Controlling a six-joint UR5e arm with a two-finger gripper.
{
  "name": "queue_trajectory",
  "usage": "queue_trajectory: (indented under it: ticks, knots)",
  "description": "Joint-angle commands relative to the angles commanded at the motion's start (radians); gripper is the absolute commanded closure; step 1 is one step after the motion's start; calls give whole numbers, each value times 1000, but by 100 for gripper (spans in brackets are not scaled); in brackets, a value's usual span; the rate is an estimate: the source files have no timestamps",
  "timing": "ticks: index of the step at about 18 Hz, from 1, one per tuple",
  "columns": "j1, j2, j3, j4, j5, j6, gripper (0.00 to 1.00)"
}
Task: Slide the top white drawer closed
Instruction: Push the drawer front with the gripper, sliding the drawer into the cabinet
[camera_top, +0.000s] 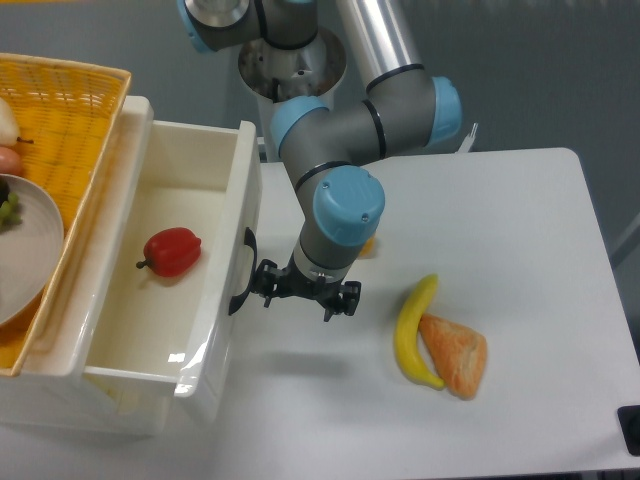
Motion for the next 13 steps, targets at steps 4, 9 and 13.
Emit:
queue_trajectory:
  ticks: [4, 9, 13]
  knots:
    - [-12, 5, -2, -3, 0, -3, 0]
    - [-32, 18, -2, -11, 0, -6, 0]
    - [-51, 17, -2, -6, 0, -20, 0]
